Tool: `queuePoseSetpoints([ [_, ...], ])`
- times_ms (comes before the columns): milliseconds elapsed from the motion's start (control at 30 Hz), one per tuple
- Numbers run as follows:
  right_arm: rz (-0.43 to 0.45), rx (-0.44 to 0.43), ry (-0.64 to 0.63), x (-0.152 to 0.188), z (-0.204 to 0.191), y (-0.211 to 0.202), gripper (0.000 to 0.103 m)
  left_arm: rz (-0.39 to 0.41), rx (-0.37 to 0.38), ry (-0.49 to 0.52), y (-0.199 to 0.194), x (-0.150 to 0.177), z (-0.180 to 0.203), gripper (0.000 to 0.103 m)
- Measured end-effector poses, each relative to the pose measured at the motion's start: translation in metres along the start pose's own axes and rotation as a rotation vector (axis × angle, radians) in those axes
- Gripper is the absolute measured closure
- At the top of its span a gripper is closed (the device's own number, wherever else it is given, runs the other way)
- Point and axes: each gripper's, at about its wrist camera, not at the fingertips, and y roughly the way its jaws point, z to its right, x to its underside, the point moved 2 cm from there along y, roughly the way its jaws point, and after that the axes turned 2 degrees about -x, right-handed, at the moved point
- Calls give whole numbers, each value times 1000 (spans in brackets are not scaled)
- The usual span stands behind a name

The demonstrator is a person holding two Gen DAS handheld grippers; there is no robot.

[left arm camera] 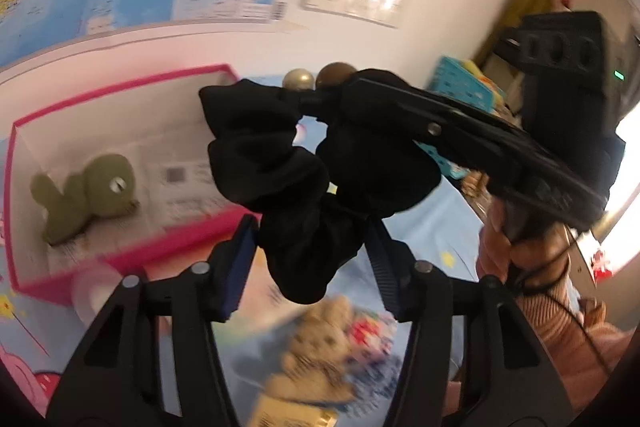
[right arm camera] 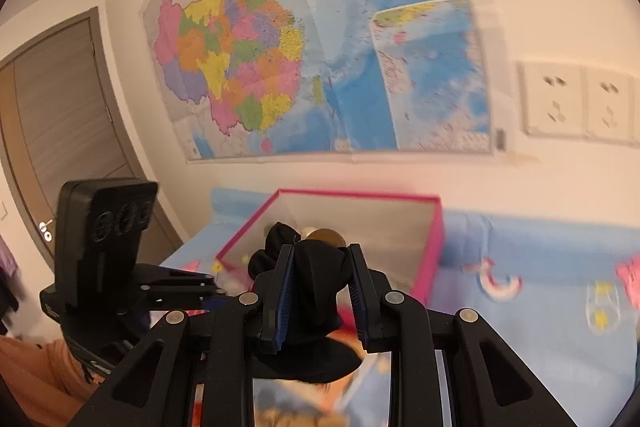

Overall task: Organize soft objects
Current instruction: 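Grasp the black scrunchie with the right gripper and lift it, then carry the black scrunchie into the pink box and open the right gripper, then move the right tool down over the beige teddy bear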

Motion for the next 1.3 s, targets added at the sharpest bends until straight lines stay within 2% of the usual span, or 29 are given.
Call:
queuePoseSetpoints([
  [100, -6, 5, -6, -17, 7, 28, 78, -21, -47, -43, 12, -21, -20, 53],
  [367, -59, 44, -3, -38, 37, 96, 78, -93, -182, -101, 45, -55, -66, 53],
  [567, -96, 121, -13, -40, 56, 138, 77, -184, -258, -161, 72, -68, -91, 53],
  [667, -119, 180, -1, -38, 68, 153, 72, -224, -290, -186, 78, -72, -99, 52],
  [733, -129, 213, 8, -37, 75, 159, 67, -216, -287, -197, 75, -72, -104, 52],
  [833, -117, 233, 22, -34, 78, 151, 64, -168, -300, -195, 62, -70, -106, 51],
  [967, -94, 197, 28, -26, 73, 122, 57, -70, -281, -148, 34, -61, -96, 51],
  [1067, -102, 134, 19, -14, 61, 94, 51, -10, -235, -72, 5, -44, -81, 49],
  [1133, -120, 63, 33, -2, 50, 73, 46, 32, -209, -8, -16, -24, -63, 43],
  [1167, -137, 19, 41, 8, 45, 61, 45, 44, -187, 17, -22, -17, -55, 39],
  [1300, -208, -59, 49, 44, 26, 32, 44, 65, -125, 90, -39, 13, -25, 39],
])
